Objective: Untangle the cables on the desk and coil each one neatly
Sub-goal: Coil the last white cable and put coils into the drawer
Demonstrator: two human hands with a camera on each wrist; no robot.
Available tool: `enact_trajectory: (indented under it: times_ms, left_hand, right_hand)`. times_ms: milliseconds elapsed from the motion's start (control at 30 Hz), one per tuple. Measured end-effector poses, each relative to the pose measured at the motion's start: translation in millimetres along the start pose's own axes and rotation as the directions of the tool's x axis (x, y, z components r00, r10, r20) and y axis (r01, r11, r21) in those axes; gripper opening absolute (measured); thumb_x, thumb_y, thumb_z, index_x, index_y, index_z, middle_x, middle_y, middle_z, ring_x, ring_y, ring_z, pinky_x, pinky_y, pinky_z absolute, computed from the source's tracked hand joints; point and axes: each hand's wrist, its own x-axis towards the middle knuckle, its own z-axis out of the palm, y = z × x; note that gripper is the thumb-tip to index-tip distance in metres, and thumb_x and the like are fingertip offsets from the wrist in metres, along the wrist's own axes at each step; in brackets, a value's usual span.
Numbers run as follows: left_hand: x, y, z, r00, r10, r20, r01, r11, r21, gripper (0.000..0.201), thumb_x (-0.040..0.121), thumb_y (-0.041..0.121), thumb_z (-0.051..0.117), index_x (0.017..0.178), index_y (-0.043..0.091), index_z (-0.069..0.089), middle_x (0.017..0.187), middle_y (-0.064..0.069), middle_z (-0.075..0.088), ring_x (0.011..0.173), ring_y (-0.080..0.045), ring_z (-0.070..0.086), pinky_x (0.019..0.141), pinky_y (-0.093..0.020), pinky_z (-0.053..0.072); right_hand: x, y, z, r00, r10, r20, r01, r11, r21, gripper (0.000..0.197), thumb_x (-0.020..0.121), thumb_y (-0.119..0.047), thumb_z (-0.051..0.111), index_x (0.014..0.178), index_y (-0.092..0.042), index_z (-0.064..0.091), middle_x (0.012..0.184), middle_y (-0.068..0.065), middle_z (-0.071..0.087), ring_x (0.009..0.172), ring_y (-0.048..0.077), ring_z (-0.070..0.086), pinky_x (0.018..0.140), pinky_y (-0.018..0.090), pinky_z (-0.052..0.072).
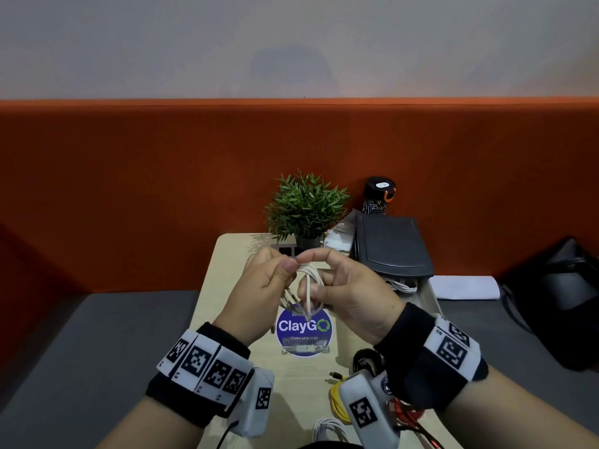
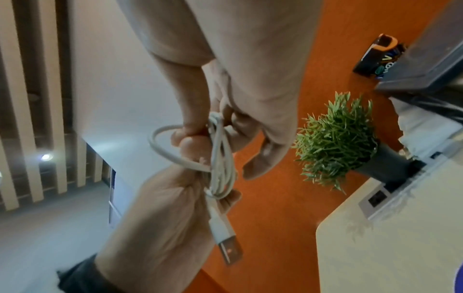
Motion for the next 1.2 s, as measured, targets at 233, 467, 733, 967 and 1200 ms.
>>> enact_trajectory:
  times_ms: [233, 467, 733, 967, 1200]
  left_hand:
    - [0.8, 5.5, -2.4, 0.996, -0.084, 0.002, 0.084, 0.995, -0.062, 0.039, 0.091, 0.046, 0.031, 0.072, 0.02, 0.051, 0.08, -0.004, 0.042, 0.071, -0.018, 0.046, 0.058, -0.045, 0.045]
    - [6.9, 8.8, -18.8, 0.999, -0.052, -0.013, 0.051, 0.998, -0.031, 0.043, 0.093, 0.043, 0.033, 0.067, 0.012, 0.049, 0.079, 0.002, 0.041, 0.065, -0.014, 0.045, 0.048, -0.039, 0.045]
    - [14.2, 14.9, -26.2, 0.991, -0.127, -0.052, 0.116, 0.978, -0.171, 0.035, 0.099, 0.034, 0.035, 0.074, 0.014, 0.05, 0.067, 0.005, 0.044, 0.048, 0.003, 0.042, 0.054, -0.023, 0.034]
    - [15.6, 17.6, -21.9, 0.995, -0.095, -0.041, 0.087, 0.984, -0.153, 0.038, 0.099, 0.035, 0.035, 0.068, 0.018, 0.047, 0.066, 0.001, 0.042, 0.047, -0.001, 0.039, 0.051, -0.021, 0.032]
    - [15.4, 22.3, -14.5, 0.999, 0.029, -0.024, -0.029, 1.0, -0.01, 0.039, 0.099, 0.028, 0.034, 0.064, 0.019, 0.048, 0.07, 0.002, 0.04, 0.059, -0.001, 0.039, 0.058, -0.018, 0.032]
  right_hand:
    - [0.8, -0.4, -0.5, 0.935, -0.312, -0.17, 0.213, 0.876, -0.434, 0.014, 0.072, -0.026, 0.079, 0.084, -0.028, 0.071, 0.087, -0.005, 0.064, 0.079, 0.015, 0.061, 0.071, 0.024, 0.049]
    - [-8.0, -14.9, -12.5, 0.948, -0.31, -0.077, 0.252, 0.875, -0.413, 0.011, 0.075, -0.021, 0.064, 0.077, -0.016, 0.074, 0.063, 0.003, 0.067, 0.064, 0.012, 0.061, 0.064, 0.019, 0.048]
    - [-23.1, -33.5, -37.0, 0.989, -0.125, 0.076, 0.137, 0.622, -0.771, 0.043, 0.087, 0.011, 0.051, 0.092, -0.023, 0.075, 0.095, -0.006, 0.074, 0.093, 0.007, 0.068, 0.082, 0.019, 0.05]
    - [-22.7, -28.0, -29.4, 0.978, -0.197, -0.065, 0.077, 0.636, -0.768, 0.02, 0.089, -0.018, 0.063, 0.101, -0.031, 0.054, 0.081, -0.011, 0.073, 0.083, 0.006, 0.066, 0.071, 0.014, 0.044]
    - [-20.1, -25.8, -19.1, 0.94, -0.341, 0.024, 0.117, 0.256, -0.96, 0.023, 0.087, -0.031, 0.063, 0.104, -0.02, 0.072, 0.078, -0.011, 0.043, 0.077, 0.011, 0.047, 0.067, 0.025, 0.039]
